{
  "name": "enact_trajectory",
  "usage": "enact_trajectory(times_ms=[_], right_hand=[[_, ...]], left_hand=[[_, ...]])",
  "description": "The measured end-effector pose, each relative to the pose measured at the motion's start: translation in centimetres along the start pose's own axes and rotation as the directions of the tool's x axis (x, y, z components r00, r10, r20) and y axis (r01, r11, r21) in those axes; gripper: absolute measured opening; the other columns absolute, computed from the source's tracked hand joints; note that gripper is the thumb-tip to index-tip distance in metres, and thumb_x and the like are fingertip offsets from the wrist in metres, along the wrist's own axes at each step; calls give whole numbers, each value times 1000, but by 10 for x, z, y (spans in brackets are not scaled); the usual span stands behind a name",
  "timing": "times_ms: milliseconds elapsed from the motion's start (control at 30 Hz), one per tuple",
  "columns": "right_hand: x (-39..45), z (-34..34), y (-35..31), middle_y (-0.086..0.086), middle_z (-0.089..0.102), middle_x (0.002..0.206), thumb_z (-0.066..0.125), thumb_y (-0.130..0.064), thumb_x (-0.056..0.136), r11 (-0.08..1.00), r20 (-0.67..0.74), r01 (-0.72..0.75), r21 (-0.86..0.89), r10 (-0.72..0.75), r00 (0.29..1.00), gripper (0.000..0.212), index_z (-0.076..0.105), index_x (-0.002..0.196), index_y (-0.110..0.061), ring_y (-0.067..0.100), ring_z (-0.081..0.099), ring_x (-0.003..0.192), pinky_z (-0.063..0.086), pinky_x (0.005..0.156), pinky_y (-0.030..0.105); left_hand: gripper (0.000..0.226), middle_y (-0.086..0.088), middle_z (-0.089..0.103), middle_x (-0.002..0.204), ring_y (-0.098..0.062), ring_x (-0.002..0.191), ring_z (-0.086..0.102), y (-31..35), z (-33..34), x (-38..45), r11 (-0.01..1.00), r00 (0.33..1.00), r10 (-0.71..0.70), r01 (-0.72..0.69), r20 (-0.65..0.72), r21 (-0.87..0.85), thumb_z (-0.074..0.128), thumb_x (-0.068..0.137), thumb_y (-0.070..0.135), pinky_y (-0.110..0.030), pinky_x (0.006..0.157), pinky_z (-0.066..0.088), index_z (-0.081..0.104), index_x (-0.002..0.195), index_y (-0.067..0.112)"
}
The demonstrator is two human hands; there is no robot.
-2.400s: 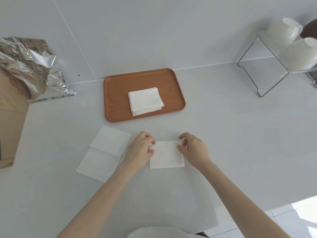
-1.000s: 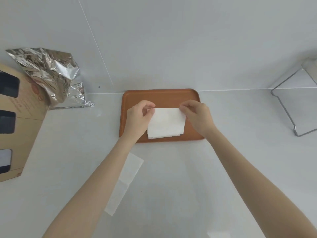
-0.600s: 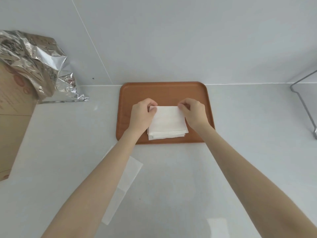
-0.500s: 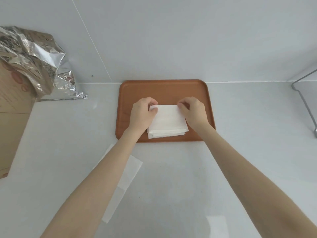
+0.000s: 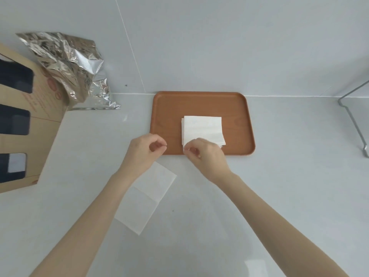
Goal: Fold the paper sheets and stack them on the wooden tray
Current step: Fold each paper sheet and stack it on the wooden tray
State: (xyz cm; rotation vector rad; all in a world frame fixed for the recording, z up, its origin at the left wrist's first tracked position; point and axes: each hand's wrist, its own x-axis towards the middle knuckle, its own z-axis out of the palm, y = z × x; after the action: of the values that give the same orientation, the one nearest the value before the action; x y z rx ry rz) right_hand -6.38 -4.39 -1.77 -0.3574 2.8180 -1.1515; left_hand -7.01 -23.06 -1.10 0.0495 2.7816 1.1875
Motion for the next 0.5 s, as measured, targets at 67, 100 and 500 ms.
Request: enact_trajectory(times_ms=[67,100,500], right_hand=[[-10,15,-6,6,67,89,56,-20,85,999,101,-48,-22,50,994,11,65,90,-14,19,55,73,47,68,36],[-14,23,-9,6,67,93,56,-22,85,996,145,-79,-44,85,986,14,64,93,-14,22,57,78,47,71,35],[-26,61,-24,12,59,103,50,-16,85,943,200,-261,-205,302,932,17,59,96,-5,34,57,90,40,68,33]], left_hand=[[10,1,65,75,3,69,57,-15,-4,-13,999,1000,-22,21,19,35,65,76,5,-3,65,39,68,77,15],[10,-3,66,78,2,70,58,-22,-5,-18,998,999,-32,31,21,61,65,76,5,-5,66,40,68,78,14],[29,-15,59,106,-31,106,53,-53,3,-31,954,989,-141,146,-37,264,58,82,12,-44,86,49,60,111,11]])
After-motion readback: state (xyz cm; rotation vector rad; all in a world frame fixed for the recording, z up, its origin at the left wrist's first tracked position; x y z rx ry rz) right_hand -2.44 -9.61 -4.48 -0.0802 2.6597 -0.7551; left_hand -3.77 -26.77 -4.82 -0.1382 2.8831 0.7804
